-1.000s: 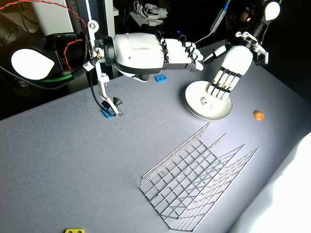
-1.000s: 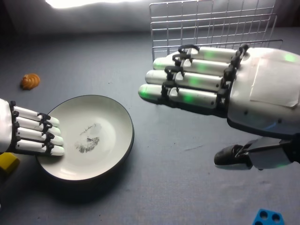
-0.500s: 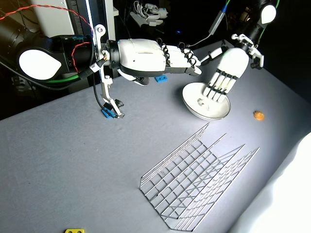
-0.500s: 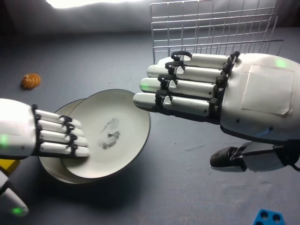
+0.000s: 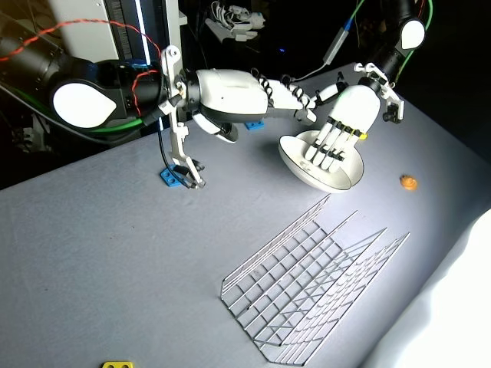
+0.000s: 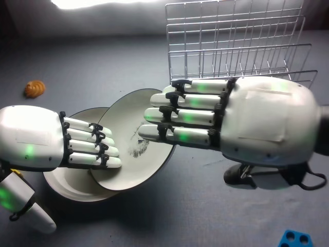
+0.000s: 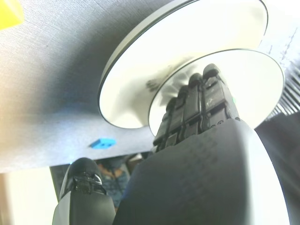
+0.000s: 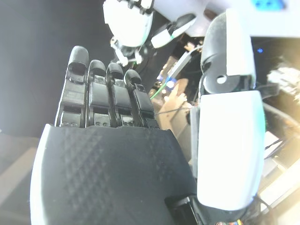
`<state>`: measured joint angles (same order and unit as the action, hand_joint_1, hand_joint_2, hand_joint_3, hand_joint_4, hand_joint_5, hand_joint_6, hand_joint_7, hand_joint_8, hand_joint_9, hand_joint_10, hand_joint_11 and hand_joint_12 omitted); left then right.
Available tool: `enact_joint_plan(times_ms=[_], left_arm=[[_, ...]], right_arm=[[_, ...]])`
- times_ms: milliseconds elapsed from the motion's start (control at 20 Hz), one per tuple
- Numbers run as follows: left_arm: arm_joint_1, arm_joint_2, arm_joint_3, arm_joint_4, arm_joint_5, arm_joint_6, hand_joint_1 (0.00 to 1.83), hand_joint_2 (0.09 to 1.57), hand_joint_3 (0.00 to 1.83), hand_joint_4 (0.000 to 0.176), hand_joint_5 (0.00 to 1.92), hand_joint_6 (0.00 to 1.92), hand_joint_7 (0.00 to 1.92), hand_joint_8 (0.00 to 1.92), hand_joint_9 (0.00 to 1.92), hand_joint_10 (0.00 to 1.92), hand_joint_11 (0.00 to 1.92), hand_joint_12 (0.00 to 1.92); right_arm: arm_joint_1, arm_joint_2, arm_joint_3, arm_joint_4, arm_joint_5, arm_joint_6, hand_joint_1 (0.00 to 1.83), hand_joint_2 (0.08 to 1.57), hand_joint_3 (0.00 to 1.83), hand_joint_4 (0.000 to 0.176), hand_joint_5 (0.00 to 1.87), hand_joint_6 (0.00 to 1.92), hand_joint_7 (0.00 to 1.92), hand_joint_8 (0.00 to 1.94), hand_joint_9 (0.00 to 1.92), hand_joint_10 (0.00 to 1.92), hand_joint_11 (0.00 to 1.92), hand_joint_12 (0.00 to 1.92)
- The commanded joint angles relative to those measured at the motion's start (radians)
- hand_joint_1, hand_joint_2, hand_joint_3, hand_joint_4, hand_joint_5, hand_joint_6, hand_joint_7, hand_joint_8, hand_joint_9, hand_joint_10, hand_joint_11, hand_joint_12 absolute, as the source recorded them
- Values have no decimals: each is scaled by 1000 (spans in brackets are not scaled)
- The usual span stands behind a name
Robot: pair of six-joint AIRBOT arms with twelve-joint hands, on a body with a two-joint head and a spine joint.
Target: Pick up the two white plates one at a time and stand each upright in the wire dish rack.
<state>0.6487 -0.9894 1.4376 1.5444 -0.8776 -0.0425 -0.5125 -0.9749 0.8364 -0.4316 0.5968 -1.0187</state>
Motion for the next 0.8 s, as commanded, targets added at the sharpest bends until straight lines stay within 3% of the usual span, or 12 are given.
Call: enact_joint_plan(times_ms=[0,250,350,550,750], left_arm=[[-2,-18,-6,6,-19,6,0,986,0,0,2,0,0,0,0,0,0,0],[-7,-23,-6,5,-16,5,0,998,3,0,0,0,0,0,0,0,0,0],[-9,-24,-5,5,-15,5,0,995,2,0,0,0,0,0,0,0,0,0],[-8,-28,0,0,-14,5,0,1003,5,0,0,0,0,0,0,0,0,0],[-6,-29,5,-15,-14,5,0,999,2,0,0,0,0,0,0,0,0,0]], right_arm=[[17,-7,3,14,70,-3,1055,986,7,0,20,3,0,0,11,5,0,466],[46,-115,72,14,27,-82,1042,1046,16,0,66,9,38,9,37,12,0,463],[66,-157,99,15,-14,-96,1138,997,0,0,151,20,153,19,107,28,0,608],[90,-234,150,27,-90,-114,1153,999,1,0,256,19,254,14,208,38,0,854],[94,-275,183,37,-119,-114,1103,1067,19,0,234,2,224,0,186,14,0,806]])
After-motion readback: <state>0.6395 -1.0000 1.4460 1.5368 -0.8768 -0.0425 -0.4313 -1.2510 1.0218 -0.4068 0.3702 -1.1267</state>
